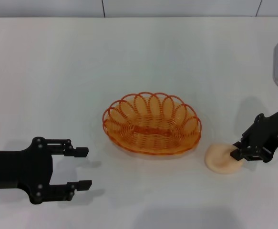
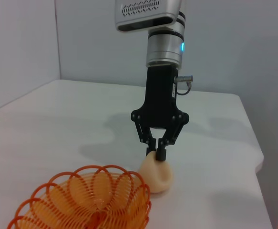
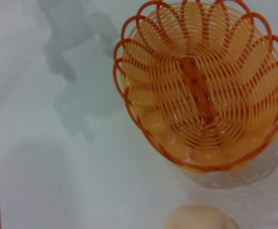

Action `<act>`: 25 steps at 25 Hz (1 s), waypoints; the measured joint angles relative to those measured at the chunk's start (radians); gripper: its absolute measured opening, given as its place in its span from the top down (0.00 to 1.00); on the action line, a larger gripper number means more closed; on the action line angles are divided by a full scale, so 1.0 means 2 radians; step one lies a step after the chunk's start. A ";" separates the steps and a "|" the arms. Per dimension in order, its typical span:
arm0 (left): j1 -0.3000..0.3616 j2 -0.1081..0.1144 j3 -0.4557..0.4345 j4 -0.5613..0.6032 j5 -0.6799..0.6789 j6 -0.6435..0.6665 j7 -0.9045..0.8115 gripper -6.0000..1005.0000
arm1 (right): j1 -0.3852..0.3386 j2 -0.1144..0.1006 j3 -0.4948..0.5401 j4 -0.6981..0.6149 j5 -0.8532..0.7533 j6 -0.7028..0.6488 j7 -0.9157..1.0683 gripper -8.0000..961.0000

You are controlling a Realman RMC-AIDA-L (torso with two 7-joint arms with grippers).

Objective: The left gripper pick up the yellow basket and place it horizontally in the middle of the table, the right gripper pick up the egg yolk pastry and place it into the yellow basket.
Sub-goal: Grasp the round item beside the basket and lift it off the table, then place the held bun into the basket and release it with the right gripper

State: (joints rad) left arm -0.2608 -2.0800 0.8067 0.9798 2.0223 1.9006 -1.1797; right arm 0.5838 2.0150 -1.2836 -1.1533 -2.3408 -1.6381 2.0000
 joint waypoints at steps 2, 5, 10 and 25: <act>0.000 0.000 0.000 0.000 0.000 0.000 0.000 0.37 | 0.000 0.000 0.001 0.000 0.001 -0.002 -0.002 0.85; 0.001 0.000 0.001 -0.001 0.000 0.000 0.000 0.37 | -0.001 0.000 0.003 0.000 0.001 -0.004 -0.006 0.87; 0.003 0.000 0.001 -0.001 -0.001 0.000 0.001 0.37 | -0.001 -0.002 0.017 -0.009 0.001 -0.025 -0.011 0.90; 0.000 0.000 0.002 -0.001 -0.001 0.000 -0.007 0.37 | 0.027 -0.002 0.182 -0.051 0.119 -0.148 -0.051 0.96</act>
State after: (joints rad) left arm -0.2598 -2.0801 0.8098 0.9771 2.0201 1.9006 -1.1929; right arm 0.6388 2.0112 -0.9190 -1.2550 -2.1023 -1.9332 1.8986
